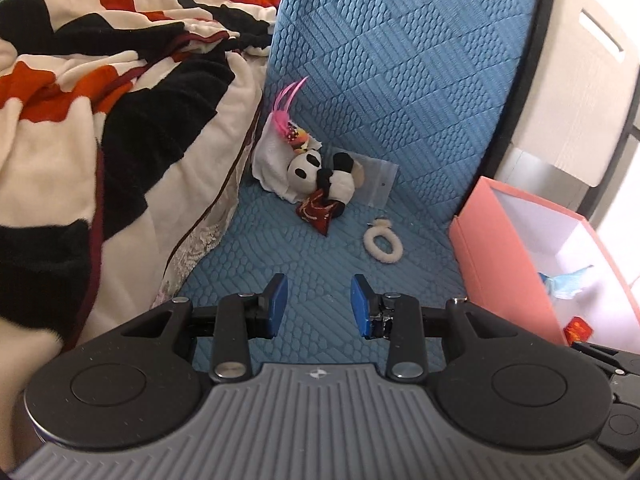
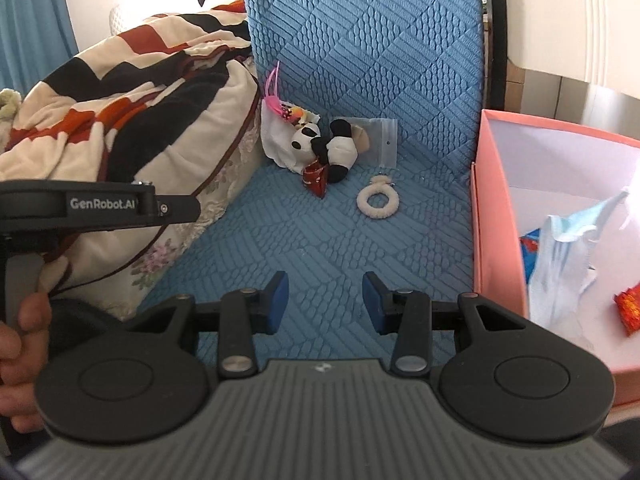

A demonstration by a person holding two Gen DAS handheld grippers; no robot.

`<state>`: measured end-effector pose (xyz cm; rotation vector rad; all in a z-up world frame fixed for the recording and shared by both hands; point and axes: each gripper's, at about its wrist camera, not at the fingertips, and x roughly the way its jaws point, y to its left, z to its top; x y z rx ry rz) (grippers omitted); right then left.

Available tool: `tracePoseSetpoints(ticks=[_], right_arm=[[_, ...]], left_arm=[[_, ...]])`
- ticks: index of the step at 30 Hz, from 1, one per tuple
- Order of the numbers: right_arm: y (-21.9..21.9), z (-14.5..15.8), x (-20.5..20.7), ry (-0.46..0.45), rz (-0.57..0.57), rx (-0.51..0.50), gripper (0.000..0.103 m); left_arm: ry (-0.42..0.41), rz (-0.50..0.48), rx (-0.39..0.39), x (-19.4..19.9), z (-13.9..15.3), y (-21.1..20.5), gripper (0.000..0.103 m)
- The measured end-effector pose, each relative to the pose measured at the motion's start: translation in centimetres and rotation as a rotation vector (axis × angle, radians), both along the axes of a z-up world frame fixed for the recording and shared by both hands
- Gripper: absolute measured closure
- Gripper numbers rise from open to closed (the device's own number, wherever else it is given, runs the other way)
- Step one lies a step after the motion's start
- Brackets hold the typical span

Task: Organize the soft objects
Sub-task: 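Withdraw both tools from the box back toward the chair seat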

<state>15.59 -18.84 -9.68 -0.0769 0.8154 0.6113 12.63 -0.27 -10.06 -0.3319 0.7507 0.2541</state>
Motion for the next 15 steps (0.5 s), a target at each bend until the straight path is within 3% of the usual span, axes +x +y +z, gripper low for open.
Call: tracePoseSetpoints(ticks=[15], right_arm=[[3.1,-3.2,6.8,0.003,0.012,0.003,0.059]], left_arm=[[-0.004,-0.025,-0.023,9.3,-2.8,2.2,0.063]])
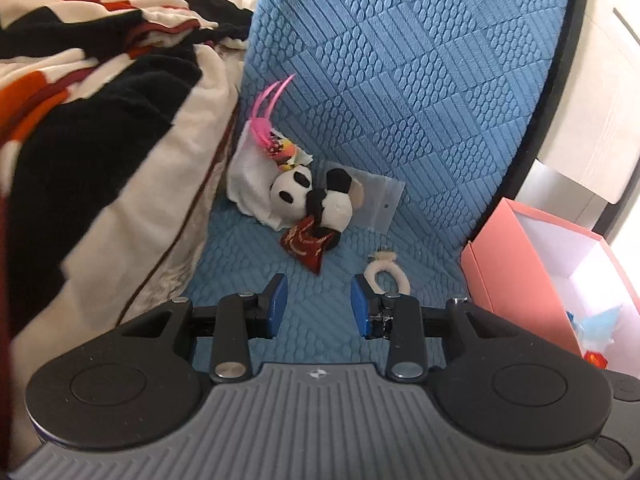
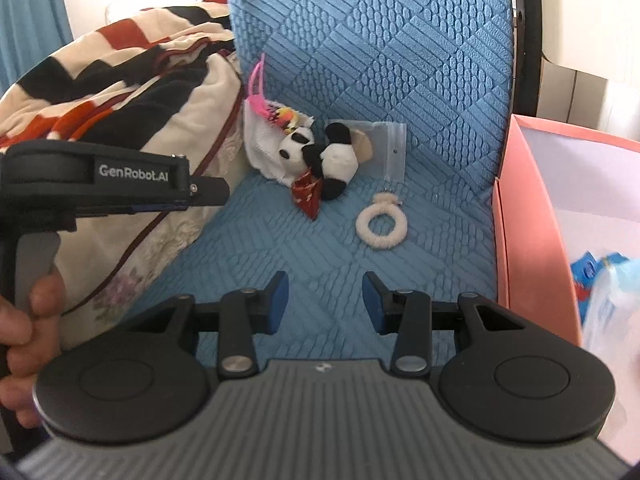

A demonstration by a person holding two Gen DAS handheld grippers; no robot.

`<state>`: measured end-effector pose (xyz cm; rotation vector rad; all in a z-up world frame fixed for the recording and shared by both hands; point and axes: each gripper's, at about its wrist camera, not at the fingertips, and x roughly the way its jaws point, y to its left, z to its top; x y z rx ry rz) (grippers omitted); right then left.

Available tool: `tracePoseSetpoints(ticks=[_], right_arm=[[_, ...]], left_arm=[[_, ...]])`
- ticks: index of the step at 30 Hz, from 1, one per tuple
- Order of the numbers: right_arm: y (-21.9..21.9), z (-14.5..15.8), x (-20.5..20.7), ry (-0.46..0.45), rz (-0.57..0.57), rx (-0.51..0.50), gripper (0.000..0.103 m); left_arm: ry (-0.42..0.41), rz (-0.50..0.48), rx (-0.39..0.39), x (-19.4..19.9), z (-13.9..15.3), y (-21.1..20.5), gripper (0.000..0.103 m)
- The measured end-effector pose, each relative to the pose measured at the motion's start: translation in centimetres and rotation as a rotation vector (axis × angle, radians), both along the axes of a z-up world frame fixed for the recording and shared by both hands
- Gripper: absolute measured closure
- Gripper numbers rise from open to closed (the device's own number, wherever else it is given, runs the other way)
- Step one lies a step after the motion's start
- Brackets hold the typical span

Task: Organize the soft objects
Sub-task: 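Withdraw both tools from the box back toward the chair seat, then lower the right tool onto the white hair tie while the left tool approaches the red wrapper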

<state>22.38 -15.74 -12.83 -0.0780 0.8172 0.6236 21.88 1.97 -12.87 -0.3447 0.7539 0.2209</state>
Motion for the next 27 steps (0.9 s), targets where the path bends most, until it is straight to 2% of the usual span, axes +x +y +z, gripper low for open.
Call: tracePoseSetpoints(ticks=[4,13,16,20,27], right_arm=[[0.5,-1.4,2.8,0.016,-0.016,-0.009,0.059],[1.7,-3.1,8.1,0.053,-0.061,-0.031,0.059],[2.4,-3.7,9.1,0.065,-0.050,-0.051,0.059],[3.6,-4.8,10.2,0.078,-0.035,-0.085,0.059],[4.8,-5.9,11.7,0.113,-0.013,-0.104,0.059]], left_arm=[[0.003,-0.002,0.005,2.4,-1.5,0.2,0.063],[0.072,-0.025,-0.023,7.2,-5.9,1.6,0.063],[0.080,-0.027,-0.027,8.7,-6.8,2.2,0.063],[0.092,-0.029,-0.070,10.3,-7.8,2.8,0.063],[0.120,-0.063,-0.053,12.6,-8.9,2.5,0.063]])
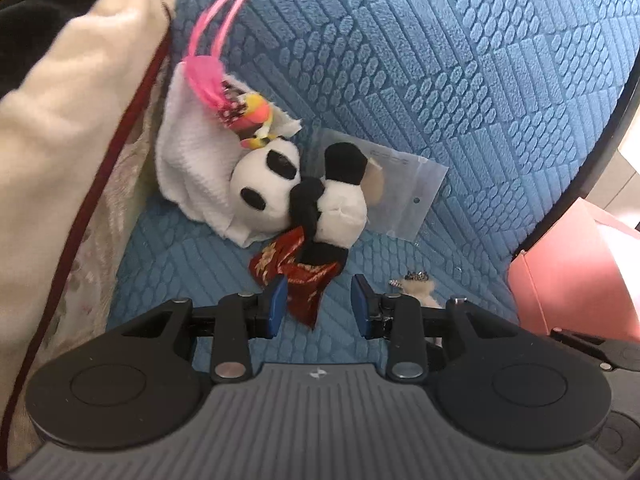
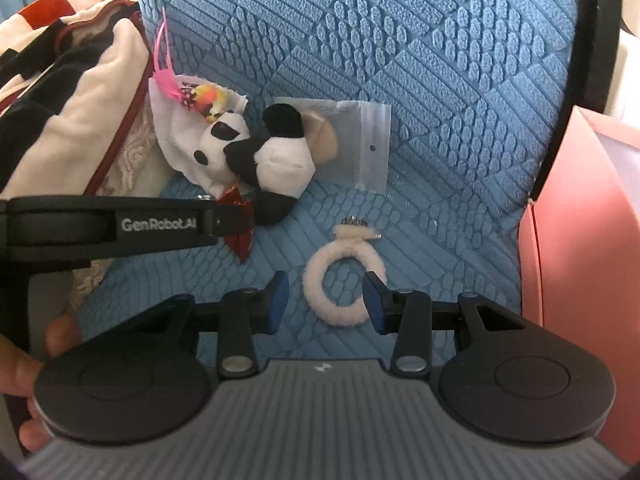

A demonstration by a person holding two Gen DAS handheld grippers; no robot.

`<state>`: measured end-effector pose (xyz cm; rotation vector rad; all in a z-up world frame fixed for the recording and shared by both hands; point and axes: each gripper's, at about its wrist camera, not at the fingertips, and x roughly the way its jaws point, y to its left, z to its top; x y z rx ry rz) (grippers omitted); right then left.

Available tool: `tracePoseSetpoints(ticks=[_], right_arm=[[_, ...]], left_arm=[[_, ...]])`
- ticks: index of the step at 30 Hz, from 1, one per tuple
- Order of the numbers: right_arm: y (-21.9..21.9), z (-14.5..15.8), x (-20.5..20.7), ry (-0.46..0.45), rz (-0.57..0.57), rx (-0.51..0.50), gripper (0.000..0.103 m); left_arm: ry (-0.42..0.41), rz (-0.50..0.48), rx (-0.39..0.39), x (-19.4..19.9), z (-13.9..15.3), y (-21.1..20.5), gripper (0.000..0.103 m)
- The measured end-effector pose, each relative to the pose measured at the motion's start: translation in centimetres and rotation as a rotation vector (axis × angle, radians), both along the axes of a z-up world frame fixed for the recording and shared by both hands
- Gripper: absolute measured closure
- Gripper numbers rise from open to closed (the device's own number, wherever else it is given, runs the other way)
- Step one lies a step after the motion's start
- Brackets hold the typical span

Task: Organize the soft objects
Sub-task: 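Lower the right tool onto the white hair tie while the left tool approaches the red wrapper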

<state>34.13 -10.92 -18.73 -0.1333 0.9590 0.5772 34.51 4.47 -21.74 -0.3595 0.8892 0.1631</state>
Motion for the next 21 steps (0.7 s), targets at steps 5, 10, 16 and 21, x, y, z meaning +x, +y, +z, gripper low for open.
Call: tracePoseSetpoints(ticks=[5,10,16,21], right_arm=[[0.5,-0.7,1.3,-0.006,0.003,-0.031,0.052],[0.6,-1.7,2.3,0.026,0.000,-0.049,0.041],[1.3,-2.6,2.4,0.036,0.027,-0.080,0.041],[2.3,-3.1,2.1,0.012,0.066,-0.110,0.042]], left_arm=[[-0.004,-0.007,0.017,1.1,-0.1,-0.1,0.061],[0.008,0.010,-0.002,1.5,0.0,0.4,0.052],[0.044,0.043,-0.026,1.7,-0.8,1.2,0.051],[0.056,0.043,-0.035,1.6,-1.0,1.2,0.051]])
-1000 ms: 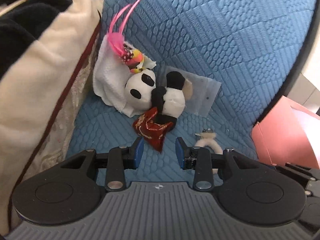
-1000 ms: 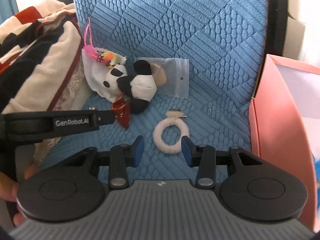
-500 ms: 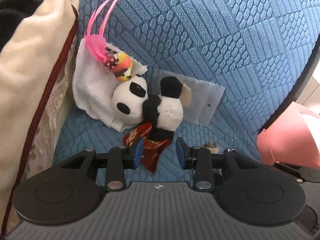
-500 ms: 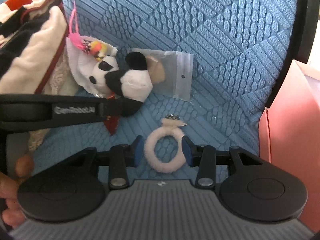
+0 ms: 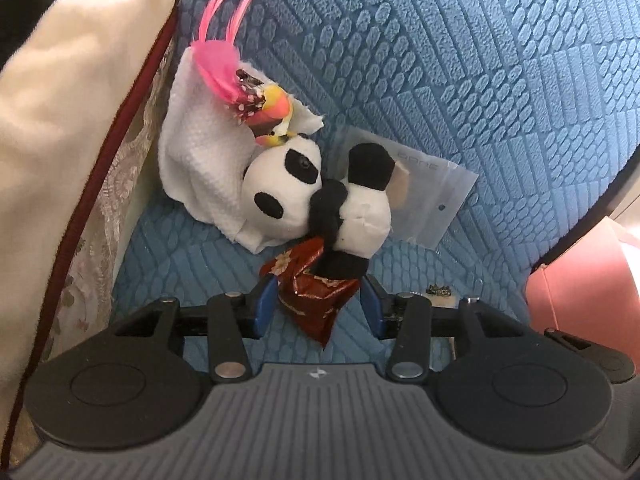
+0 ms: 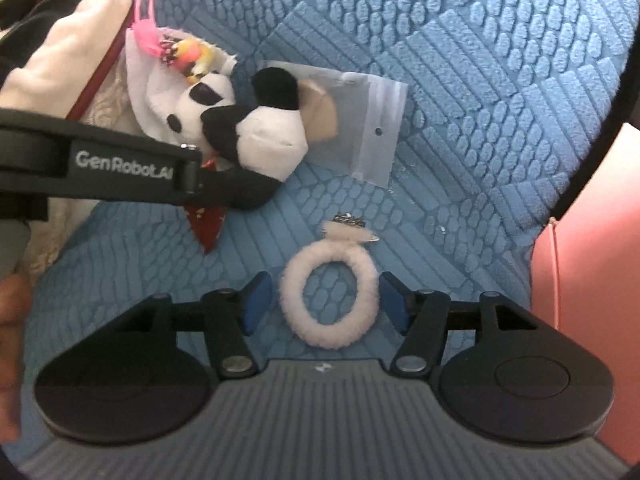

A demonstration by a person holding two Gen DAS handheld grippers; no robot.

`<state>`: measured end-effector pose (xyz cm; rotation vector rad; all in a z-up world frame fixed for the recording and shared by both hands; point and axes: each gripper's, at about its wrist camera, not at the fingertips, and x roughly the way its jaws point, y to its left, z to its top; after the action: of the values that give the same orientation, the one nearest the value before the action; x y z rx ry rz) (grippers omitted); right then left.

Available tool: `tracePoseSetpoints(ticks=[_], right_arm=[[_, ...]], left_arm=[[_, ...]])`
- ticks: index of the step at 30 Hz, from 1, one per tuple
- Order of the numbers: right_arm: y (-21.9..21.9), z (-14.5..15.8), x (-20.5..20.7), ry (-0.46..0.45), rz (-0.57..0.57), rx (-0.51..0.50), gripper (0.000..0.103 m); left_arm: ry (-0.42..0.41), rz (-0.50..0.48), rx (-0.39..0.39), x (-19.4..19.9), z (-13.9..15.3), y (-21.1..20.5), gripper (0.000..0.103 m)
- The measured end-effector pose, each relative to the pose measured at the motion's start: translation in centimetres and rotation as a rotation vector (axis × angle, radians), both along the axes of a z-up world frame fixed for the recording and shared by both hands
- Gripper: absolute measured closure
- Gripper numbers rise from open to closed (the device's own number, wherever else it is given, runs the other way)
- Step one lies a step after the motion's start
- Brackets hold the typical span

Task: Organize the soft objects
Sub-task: 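Lower the right tool onto the white hair tie while the left tool approaches the red wrapper, then close the right tool on the hair tie while the left tool grasps the red wrapper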

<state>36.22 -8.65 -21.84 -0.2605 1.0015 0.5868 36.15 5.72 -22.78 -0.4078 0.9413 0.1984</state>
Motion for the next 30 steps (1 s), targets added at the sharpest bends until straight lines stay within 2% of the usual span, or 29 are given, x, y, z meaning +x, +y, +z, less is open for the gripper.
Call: tracePoseSetpoints(ticks=[6,7,8,11,14,17,30], right_arm=[[0.3,-0.4,0.0,-0.007,0.009,-0.003,0.047],[0.4,-0.5,0.1,-0.006,0.009,-0.001,0.053],[0.4,-0.5,0.1,-0.005,0.012,0.002,0.064],[0.3,-0.4,-0.1,-0.013,0.019,-0.004,0.074],[0.2,-0.1,-0.2,-0.021,0.028,-0.014,0.083],[0.0,0.3,-0.3,-0.020,0.017,-0.013,0.087],[-2.4,2.3,0.0,-0.039,-0.038,0.020,0.087]], left_arm=[[0.005,0.004,-0.019,0.1,-0.1,0.3,0.051],[0.007,0.005,-0.018,0.2,-0.1,0.3,0.051],[0.008,0.007,-0.018,0.2,-0.1,0.2,0.051],[0.009,0.007,-0.018,0.2,-0.2,0.3,0.050],[0.004,0.000,0.029,0.0,-0.2,-0.1,0.046],[0.000,-0.009,0.054,0.0,-0.3,-0.4,0.045],[-0.019,0.017,0.095,-1.3,0.5,0.0,0.045]])
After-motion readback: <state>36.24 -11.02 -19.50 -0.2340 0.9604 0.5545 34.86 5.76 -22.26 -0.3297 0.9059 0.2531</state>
